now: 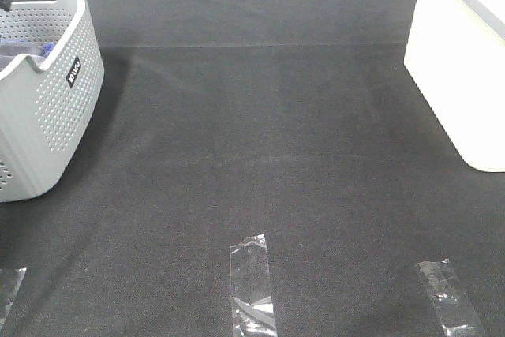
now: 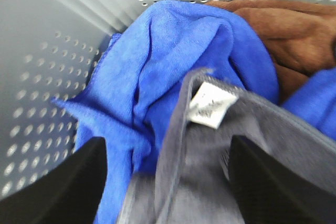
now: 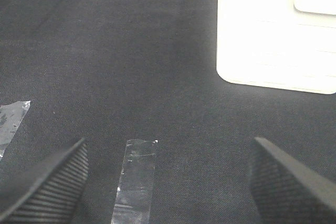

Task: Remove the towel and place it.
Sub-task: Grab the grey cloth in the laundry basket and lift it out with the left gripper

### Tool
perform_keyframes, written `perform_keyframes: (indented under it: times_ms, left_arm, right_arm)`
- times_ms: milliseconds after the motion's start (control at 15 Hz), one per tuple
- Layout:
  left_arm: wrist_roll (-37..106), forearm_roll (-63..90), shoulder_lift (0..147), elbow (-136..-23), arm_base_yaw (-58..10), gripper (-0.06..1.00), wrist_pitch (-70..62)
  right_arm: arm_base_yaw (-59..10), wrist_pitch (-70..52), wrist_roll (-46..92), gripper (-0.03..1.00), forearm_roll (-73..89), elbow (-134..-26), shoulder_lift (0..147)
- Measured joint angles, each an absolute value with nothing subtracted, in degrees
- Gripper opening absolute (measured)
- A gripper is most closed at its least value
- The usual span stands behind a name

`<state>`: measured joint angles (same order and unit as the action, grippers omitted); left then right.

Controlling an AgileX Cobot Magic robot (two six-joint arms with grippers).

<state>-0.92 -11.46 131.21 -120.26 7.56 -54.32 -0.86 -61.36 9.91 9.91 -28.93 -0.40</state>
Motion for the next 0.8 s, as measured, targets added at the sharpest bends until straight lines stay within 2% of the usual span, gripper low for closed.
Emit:
perform_keyframes:
  times_ms: [333, 667, 800]
  left_arm:
    - [-0.92, -11.63, 135.22, -121.87, 7.56, 0.63, -53.40]
    - [-0.69, -11.75, 136.42, -121.87, 7.56, 0.47, -52.37]
    - [-0.69, -11.75, 136.54, -121.87, 7.56, 0.37, -52.37]
  right_arm:
    - [-0.86, -61.36, 9.85, 0.78, 9.91, -28.93, -0.40]
    - [-0.86, -61.36, 9.85, 0.78, 9.91, -28.93, -0.40]
    - [-0.86, -61.36, 9.85, 0.78, 9.91, -28.93, -0.40]
